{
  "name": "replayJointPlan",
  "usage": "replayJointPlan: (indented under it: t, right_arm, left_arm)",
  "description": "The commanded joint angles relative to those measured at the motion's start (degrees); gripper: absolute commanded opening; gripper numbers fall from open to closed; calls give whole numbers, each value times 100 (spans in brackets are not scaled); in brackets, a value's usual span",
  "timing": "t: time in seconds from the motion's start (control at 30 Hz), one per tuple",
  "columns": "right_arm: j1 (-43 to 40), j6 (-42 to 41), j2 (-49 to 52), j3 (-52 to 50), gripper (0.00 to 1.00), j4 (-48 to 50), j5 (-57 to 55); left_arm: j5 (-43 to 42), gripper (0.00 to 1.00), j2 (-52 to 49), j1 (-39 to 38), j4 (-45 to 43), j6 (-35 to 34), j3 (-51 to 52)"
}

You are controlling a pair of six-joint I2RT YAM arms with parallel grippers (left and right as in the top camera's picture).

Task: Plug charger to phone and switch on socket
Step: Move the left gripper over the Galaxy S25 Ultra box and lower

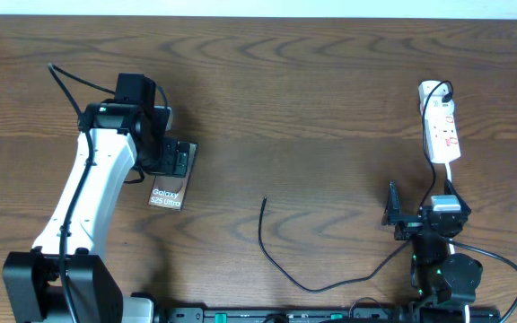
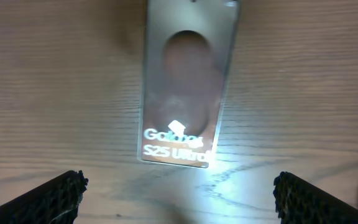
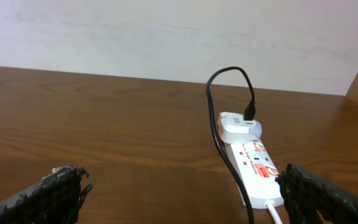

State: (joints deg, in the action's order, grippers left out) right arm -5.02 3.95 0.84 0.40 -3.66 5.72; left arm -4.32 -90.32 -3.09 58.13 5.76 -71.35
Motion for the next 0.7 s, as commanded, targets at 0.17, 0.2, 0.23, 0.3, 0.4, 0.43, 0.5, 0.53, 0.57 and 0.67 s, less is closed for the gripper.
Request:
replayJointPlan:
  t: [0.17,0.2,0.23,0.3,0.4,0.43,0.5,0.53,0.57,0.67]
  right_arm:
    - [-26,-70,-35,-9,99,-24,-20]
    - [-24,-70,-35,-9,99,-24,-20]
    - [-24,-70,-35,-9,99,-24,-22]
    - [-24,-70,-35,-9,99,-24,-20]
    - [-26,-70,-35,-9,99,-24,-20]
    - [-24,-72,-35,-9,99,-24,-20]
    - [-26,-70,-35,-9,99,-24,-20]
    - [-26,-70,-35,-9,99,-24,-22]
    - [-24,-70,-35,-9,99,-24,-22]
    - [-24,-70,-35,-9,99,-24,-20]
  left_arm:
    - [-350,98,9,28,-22,-11,157]
    - [-289,98,9,28,-37,2,195]
    - [-208,98,7,28,-35,0,216]
    - [-35,98,7,28,-35,0,267]
    - [52,98,7,28,-37,2,291]
    - [52,98,7,28,-46,2,291]
    - [55,98,-2,28,-105,2,291]
    - [72,98,-15,28,-149,0,291]
    - [111,98,-44,28,-190,2,291]
    - [291,98,-227,28,-251,2,291]
